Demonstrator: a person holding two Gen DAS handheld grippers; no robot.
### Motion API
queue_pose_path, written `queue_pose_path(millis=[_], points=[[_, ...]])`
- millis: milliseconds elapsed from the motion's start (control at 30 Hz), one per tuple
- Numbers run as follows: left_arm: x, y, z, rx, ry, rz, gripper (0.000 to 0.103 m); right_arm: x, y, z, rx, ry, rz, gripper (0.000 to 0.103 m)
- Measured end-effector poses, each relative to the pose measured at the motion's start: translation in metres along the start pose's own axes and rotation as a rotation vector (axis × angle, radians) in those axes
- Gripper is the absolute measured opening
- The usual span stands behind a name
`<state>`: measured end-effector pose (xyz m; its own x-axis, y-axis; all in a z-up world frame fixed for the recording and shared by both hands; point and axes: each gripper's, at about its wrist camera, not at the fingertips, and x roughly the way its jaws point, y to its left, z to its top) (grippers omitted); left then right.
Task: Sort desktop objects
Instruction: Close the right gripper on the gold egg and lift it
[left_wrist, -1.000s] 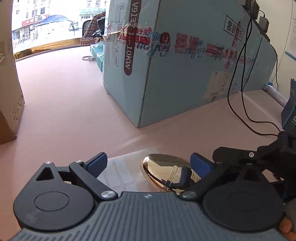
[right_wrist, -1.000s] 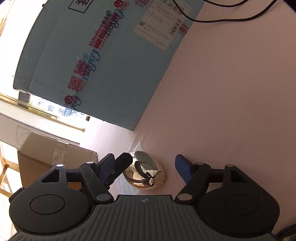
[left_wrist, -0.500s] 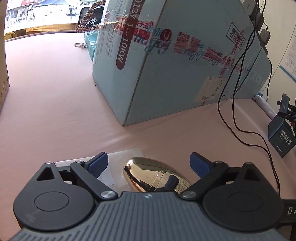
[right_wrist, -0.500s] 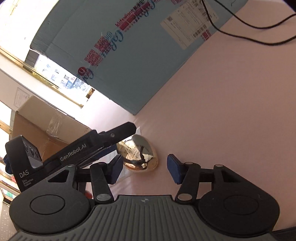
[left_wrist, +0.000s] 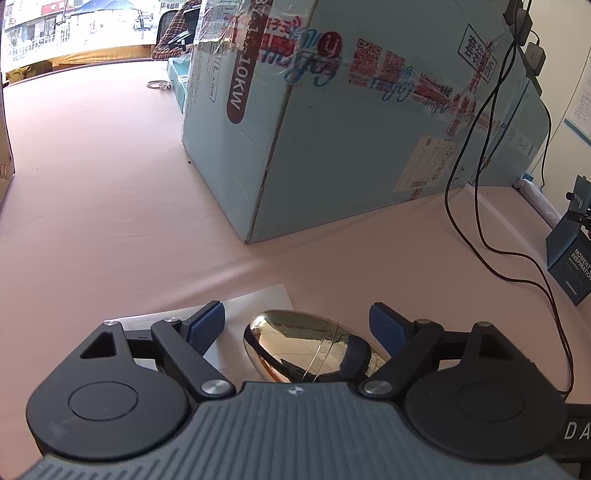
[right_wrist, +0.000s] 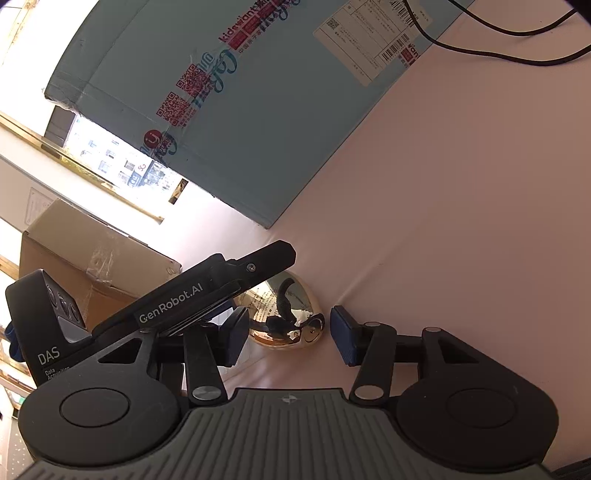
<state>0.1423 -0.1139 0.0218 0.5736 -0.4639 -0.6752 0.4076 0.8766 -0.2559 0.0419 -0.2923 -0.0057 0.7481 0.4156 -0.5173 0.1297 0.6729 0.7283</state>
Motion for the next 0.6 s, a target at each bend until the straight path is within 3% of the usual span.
queue_pose_path(millis=[133, 600], points=[[-0.0044, 0.0003, -0.002, 0.016, -0.005, -0.003, 0.06, 0.0009, 0.0, -0.0013, -0.015, -0.006, 0.004, 0.041], [-0.0055, -0.0018, -0.0033, 0.024, -0.016, 0.006, 0.059, 0.0001, 0.002, -0.0055, -0.048, -0.022, 0.002, 0.037]])
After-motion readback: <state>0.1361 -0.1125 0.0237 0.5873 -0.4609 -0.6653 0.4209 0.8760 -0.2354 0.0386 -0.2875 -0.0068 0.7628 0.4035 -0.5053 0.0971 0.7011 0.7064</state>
